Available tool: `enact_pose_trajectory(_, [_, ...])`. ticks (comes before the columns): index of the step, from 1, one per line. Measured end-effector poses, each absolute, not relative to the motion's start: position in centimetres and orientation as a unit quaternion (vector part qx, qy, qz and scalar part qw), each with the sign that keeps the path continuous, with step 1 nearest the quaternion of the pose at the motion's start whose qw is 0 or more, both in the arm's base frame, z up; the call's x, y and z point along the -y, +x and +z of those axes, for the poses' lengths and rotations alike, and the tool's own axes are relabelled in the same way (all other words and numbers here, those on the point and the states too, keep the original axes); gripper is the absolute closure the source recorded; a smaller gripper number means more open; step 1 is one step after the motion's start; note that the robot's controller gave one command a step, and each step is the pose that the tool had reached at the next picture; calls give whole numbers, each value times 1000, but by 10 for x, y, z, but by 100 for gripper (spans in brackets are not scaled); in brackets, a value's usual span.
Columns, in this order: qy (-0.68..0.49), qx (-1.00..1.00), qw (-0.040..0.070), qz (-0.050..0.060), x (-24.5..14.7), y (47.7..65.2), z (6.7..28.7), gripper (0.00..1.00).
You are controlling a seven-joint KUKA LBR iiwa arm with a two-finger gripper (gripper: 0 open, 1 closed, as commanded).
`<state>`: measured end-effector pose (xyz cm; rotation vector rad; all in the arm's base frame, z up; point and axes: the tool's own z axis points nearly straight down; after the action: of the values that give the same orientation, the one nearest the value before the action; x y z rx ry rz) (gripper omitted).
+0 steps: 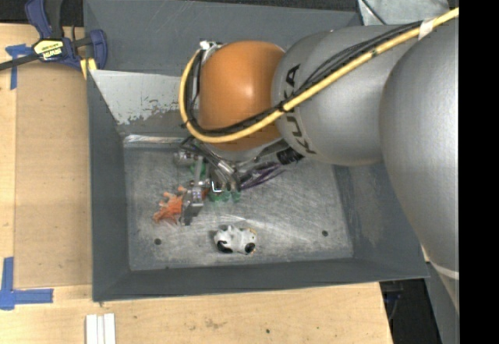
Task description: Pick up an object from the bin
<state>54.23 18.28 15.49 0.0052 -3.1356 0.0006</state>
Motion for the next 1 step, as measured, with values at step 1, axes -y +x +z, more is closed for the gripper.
enact_pose_trajectory(1, [0, 1000, -1, -1, -182, 544, 159, 0])
